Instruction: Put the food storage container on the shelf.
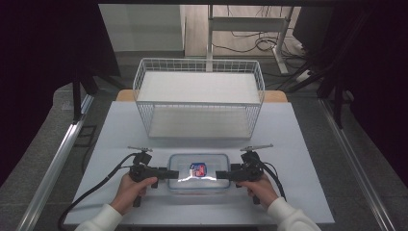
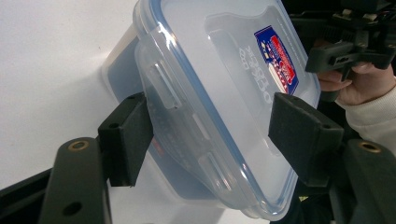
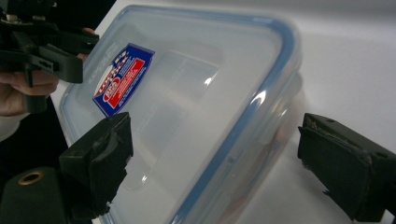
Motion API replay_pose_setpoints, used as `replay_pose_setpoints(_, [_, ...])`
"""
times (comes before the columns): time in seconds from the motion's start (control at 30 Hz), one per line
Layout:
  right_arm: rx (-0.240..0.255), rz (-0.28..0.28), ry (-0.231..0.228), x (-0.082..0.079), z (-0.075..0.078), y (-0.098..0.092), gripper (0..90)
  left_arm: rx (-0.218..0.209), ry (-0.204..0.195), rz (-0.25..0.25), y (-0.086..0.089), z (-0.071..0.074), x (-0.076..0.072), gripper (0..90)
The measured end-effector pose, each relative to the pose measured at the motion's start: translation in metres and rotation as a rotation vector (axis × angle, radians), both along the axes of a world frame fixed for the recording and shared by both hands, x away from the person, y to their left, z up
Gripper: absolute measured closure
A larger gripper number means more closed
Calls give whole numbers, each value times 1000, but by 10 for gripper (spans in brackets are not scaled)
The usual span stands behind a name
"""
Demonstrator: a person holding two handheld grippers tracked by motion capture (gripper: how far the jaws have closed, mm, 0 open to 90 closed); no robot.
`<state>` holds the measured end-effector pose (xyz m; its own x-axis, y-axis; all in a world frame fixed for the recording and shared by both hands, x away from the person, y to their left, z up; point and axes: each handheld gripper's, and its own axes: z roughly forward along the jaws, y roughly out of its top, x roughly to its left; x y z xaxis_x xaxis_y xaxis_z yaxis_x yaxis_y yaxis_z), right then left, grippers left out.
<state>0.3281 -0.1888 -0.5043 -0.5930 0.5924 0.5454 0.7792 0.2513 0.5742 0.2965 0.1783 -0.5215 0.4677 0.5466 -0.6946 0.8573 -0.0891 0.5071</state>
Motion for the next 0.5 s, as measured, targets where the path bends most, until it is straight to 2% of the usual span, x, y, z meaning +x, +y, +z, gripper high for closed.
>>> replay_pose_setpoints(0.07, [10,18,4,-2,1,-1,178,0,0,1,0,0,0,313])
replay_pose_setpoints(0.1, [10,18,4,-2,1,-1,178,1,0,2,0,0,0,313])
replay_pose_setpoints(0.17, [7,11,13,-2,3,-1,210,0,-2,9,-1,0,-1,313])
replay_pose_setpoints(0.27, [23,-7,42,-3,6,-7,305,4,-11,10,-1,1,-2,317])
replay_pose_setpoints(0.43, [40,-31,45,-7,9,-12,373,5,-29,22,0,6,-9,355])
replay_pose_setpoints(0.5, [47,-41,29,-12,11,-13,400,7,-39,26,0,8,-13,378])
